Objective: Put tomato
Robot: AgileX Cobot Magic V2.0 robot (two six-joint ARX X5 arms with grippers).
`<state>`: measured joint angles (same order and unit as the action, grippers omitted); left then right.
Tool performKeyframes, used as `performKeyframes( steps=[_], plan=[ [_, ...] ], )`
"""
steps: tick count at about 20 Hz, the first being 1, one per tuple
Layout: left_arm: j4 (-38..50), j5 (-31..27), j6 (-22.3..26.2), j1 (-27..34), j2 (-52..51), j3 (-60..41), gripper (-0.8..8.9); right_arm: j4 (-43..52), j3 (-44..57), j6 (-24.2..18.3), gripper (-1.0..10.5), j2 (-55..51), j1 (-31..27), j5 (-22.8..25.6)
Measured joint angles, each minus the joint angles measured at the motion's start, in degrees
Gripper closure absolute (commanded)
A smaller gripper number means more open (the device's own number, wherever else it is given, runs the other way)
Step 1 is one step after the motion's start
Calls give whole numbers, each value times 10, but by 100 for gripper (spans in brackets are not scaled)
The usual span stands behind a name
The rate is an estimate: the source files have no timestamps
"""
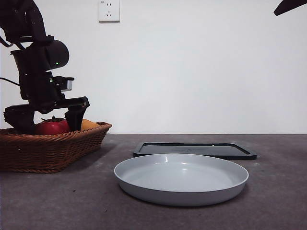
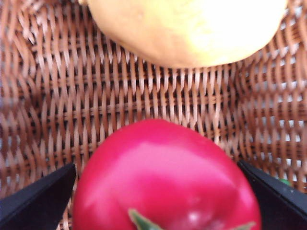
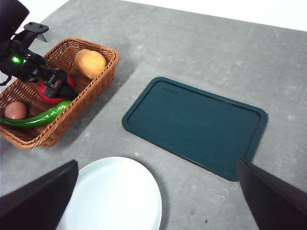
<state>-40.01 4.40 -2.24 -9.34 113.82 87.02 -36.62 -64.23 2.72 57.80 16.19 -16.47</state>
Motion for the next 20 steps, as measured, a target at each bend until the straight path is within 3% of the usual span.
performKeyframes(
  steps=[2, 7, 13, 20],
  plan=[
    [0, 0, 0, 0, 3, 0, 480, 0, 0, 0, 359, 0, 0, 0],
    [-42, 0, 0, 0, 5, 38, 488, 0, 0, 0, 359, 0, 0, 0],
    [-205, 2, -15, -19, 3, 144, 489, 0, 0, 0, 359, 0, 0, 0],
    [-241, 18, -30, -162, -80, 153, 489, 0, 0, 0, 359, 0, 0, 0]
  ],
)
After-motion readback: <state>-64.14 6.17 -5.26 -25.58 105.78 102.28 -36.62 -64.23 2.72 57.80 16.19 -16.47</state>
